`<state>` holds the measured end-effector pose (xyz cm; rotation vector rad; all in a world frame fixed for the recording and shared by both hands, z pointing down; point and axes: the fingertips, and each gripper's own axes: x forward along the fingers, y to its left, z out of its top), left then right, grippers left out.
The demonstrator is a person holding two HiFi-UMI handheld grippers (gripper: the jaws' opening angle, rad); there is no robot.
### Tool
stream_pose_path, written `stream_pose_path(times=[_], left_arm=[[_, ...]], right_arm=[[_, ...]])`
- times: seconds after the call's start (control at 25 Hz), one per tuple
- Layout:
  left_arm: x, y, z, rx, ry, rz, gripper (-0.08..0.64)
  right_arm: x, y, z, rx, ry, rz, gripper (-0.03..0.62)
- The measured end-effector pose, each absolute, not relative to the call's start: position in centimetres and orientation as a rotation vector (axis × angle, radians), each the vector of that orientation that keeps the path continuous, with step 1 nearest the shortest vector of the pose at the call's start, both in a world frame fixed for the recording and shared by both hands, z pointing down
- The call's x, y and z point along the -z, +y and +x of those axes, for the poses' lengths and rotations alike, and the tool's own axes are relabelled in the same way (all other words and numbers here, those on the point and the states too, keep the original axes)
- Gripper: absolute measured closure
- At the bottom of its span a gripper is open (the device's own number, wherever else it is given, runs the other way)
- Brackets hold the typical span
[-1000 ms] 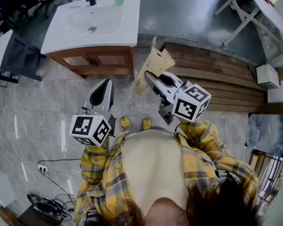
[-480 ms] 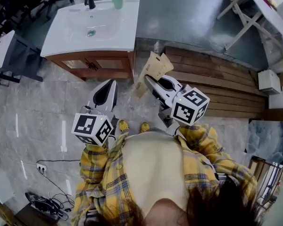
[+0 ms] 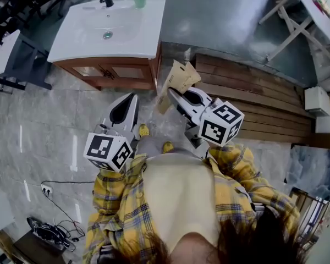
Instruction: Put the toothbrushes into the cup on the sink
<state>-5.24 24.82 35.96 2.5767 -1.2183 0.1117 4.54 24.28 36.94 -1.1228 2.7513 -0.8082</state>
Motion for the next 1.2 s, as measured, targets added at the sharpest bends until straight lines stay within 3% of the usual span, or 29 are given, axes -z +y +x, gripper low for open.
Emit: stream_pose_path(times=[0.44, 1.2], left_arm=[[-36.4, 20.1, -3.7, -0.08, -1.12, 2.617, 0.553], [-37.0, 6.8, -7.7, -0.104, -0.986, 2.619, 0.553]], right_arm=[[-37.4, 20.4, 5.3, 0.798, 2.732, -1.201, 0.56], [-37.3, 7.5, 0.4, 0.825, 2.705, -1.278, 0.56]])
